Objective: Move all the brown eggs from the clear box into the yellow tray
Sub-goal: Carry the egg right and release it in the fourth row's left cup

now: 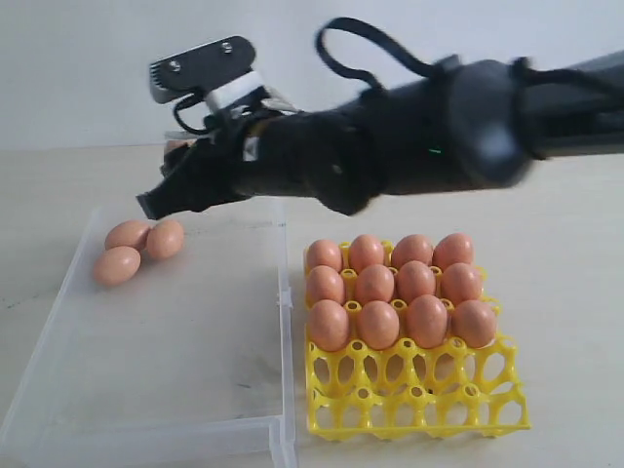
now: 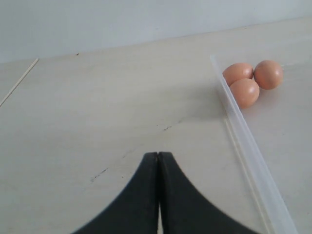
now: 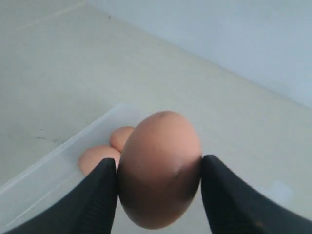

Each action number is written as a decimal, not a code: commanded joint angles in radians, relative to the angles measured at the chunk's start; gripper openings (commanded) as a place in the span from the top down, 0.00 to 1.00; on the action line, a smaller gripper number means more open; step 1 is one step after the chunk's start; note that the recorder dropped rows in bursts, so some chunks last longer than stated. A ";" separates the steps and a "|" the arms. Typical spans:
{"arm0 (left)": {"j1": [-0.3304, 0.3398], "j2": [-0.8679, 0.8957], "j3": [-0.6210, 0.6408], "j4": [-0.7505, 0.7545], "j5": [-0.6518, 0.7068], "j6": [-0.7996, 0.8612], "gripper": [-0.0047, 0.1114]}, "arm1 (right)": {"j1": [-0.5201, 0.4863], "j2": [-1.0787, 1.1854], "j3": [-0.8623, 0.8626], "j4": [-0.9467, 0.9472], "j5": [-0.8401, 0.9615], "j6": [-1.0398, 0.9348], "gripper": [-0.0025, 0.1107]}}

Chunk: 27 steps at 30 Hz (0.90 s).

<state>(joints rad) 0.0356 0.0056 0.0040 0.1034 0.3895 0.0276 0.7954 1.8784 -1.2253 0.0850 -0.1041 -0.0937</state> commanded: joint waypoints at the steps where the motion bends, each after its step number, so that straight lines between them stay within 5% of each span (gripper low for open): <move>1: -0.006 -0.006 -0.004 -0.002 -0.009 -0.004 0.96 | 0.000 -0.304 0.476 0.242 -0.357 -0.276 0.98; 6: -0.006 -0.006 -0.004 -0.002 -0.009 -0.004 0.96 | 0.007 -0.409 0.779 0.259 -0.483 -0.163 0.98; 9: -0.006 -0.006 -0.004 -0.002 -0.009 -0.004 0.96 | 0.007 -0.399 0.860 0.115 -0.525 0.010 0.98; 27: -0.006 -0.006 -0.004 -0.002 -0.009 -0.004 0.96 | 0.007 -0.237 0.889 -0.014 -0.608 0.150 0.98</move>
<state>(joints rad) 0.0356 0.0056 0.0040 0.1034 0.3895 0.0276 0.8015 1.6231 -0.3410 0.0865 -0.6579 0.0492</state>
